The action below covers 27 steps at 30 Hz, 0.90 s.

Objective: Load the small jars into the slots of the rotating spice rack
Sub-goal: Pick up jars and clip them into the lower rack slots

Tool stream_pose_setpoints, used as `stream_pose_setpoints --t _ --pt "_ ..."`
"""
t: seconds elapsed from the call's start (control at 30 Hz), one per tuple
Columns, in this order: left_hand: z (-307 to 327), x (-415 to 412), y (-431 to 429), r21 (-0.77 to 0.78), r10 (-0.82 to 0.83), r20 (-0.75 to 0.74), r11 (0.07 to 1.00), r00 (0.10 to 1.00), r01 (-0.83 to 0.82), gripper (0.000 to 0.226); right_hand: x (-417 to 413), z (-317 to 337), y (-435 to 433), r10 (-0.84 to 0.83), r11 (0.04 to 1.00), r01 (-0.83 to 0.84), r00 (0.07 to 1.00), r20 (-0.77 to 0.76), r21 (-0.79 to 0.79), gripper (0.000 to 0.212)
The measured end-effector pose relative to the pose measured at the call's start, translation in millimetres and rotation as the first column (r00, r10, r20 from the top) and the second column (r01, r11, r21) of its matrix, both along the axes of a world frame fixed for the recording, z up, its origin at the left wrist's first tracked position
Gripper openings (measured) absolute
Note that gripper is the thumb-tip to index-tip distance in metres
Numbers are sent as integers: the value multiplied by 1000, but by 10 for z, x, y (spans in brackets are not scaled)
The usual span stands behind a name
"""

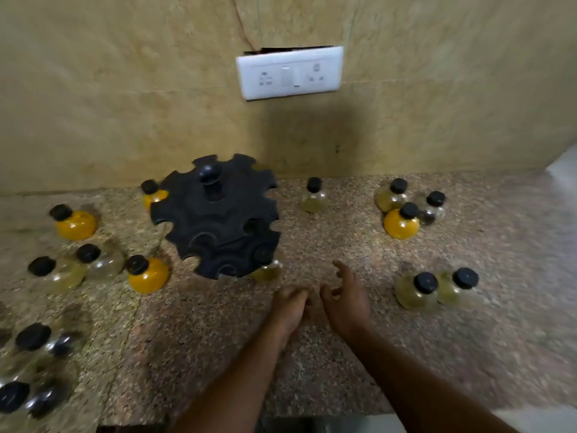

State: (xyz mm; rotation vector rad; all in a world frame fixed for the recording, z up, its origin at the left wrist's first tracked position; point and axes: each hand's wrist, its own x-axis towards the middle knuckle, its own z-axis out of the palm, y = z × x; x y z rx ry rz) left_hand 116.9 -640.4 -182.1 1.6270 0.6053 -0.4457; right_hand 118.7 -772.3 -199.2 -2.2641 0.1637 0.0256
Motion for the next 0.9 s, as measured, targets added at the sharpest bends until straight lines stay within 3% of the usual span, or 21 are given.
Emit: stream_pose_setpoints --t 0.07,0.13,0.23,0.3,0.4,0.47,0.53,0.67,0.73,0.8,0.9 --pt "-64 57 -211 255 -208 85 950 974 180 17 -112 1 -230 -113 994 113 994 -9 -14 58" --pt "-148 99 -451 478 -471 124 799 873 364 22 -256 -2 -463 -256 966 256 967 -9 -29 53" --pt "-270 125 -734 665 -720 103 563 686 490 56 -421 -24 -715 -430 901 428 903 -8 -72 44" --pt "-329 159 -806 740 -815 59 423 576 523 79 -441 -11 -791 -484 872 485 875 30 -73 46" --pt "-331 171 -815 759 -868 -99 250 487 601 103 -391 78 -847 -489 869 494 866 101 -29 54" --pt "-351 142 -1057 739 -893 -220 111 393 664 107 -374 50 -1139 -520 853 522 850 82 -7 60" --pt "-355 117 -1095 736 -881 -273 68 386 674 104 -330 61 -1251 -495 869 496 866 68 1 67" --pt "-361 139 -1118 765 -888 -243 71 390 639 99 -226 109 -1387 -428 902 428 904 18 -57 61" --pt "-394 166 -1107 792 -891 -157 145 426 593 87 -189 103 -1396 -408 909 408 913 13 -81 54" --pt "-427 219 -1099 767 -852 13 344 524 541 70 -177 75 -1385 -400 912 400 917 19 -92 51" --pt "-299 416 -1076 470 -504 188 799 843 374 54 -133 62 -1321 -354 929 356 934 38 -100 49"
